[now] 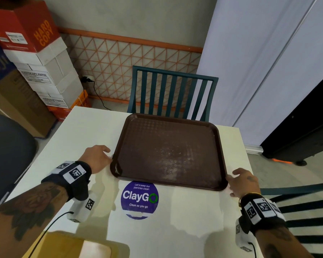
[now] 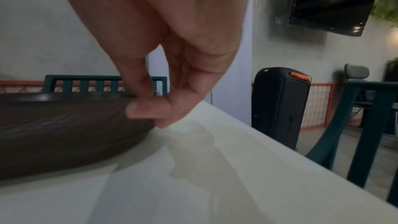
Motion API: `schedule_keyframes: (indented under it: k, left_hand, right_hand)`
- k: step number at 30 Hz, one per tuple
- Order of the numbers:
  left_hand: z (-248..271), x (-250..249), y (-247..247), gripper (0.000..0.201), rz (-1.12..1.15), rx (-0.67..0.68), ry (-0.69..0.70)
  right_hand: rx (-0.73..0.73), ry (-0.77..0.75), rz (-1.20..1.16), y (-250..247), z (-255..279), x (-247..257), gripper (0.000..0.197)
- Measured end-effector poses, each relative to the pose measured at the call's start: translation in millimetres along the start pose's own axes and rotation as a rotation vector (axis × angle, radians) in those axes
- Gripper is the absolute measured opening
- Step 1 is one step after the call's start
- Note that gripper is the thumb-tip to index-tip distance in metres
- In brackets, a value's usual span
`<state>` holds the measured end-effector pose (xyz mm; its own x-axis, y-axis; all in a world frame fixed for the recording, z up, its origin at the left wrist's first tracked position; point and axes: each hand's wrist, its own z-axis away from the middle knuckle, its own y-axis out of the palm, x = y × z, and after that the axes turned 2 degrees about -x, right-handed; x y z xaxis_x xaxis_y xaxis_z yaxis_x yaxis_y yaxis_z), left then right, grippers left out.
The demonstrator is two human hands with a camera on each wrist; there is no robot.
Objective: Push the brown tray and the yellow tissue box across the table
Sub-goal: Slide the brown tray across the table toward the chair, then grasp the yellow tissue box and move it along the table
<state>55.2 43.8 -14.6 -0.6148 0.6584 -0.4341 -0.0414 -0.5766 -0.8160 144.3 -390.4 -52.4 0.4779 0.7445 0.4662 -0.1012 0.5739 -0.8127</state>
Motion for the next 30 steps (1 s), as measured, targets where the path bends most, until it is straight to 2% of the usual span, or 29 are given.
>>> schedule_keyframes:
  k: [4, 8, 13, 16, 20, 25, 30]
  left_hand:
    - [22, 5, -33, 0.036, 0.038, -0.013, 0.087]
    - [65, 15, -71, 0.035, 0.094, 0.007, 0.216]
    - [134, 51, -106, 0.040, 0.012, 0.079, 0.371]
    - [178, 80, -116, 0.058, -0.144, 0.232, 0.420]
    - [219, 119, -103, 0.109, -0.397, 0.414, 0.409]
    - [234, 143, -77, 0.133, -0.697, 0.363, 0.508]
    - [230, 150, -64, 0.143, -0.763, 0.344, 0.494]
  right_hand:
    - [-0.013, -0.115, -0.006, -17, 40, 17, 0.014]
    - [0.134, -0.345, -0.015, -26, 111, 52, 0.014]
    - [0.284, -0.639, 0.066, -9, 215, 89, 0.012]
    - [0.417, -0.766, 0.118, 11, 278, 100, 0.037]
    - [0.617, -0.825, 0.315, 35, 345, 101, 0.079]
    - [0.607, -0.868, 0.634, 74, 386, 100, 0.120]
    - [0.597, -0.885, 0.865, 101, 387, 91, 0.134]
